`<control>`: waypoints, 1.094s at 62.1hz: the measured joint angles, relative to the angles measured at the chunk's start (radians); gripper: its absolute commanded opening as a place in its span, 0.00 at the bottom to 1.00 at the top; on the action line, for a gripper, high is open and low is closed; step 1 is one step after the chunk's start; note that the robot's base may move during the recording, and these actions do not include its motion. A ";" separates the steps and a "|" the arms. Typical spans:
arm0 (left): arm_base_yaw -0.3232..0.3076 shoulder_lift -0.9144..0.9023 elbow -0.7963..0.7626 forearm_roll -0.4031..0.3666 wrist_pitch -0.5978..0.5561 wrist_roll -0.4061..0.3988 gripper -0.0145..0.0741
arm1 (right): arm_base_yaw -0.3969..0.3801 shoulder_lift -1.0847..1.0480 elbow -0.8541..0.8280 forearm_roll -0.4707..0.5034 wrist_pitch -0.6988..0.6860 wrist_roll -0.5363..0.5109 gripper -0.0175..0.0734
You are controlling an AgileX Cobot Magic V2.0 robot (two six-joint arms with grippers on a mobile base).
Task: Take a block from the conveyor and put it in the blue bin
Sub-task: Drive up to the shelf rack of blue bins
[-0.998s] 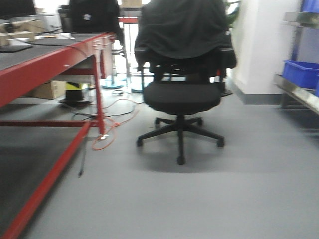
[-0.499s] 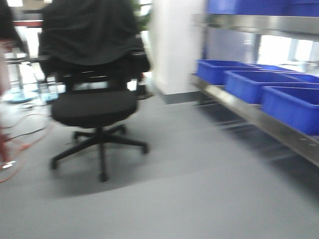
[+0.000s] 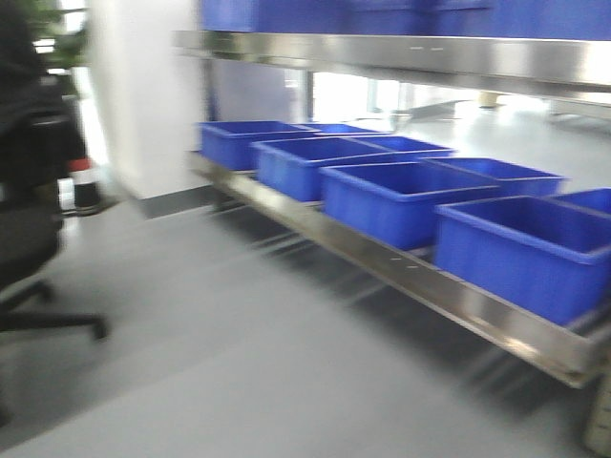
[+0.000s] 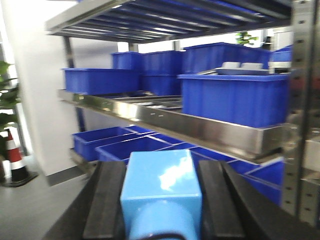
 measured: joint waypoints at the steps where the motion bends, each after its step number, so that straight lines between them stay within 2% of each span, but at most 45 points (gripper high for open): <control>1: 0.000 0.000 0.000 0.000 0.000 0.000 0.04 | 0.000 0.000 0.000 0.000 0.000 0.000 0.01; 68: 0.000 0.000 0.000 0.000 0.000 0.000 0.04 | 0.000 0.000 0.000 0.000 0.000 0.000 0.01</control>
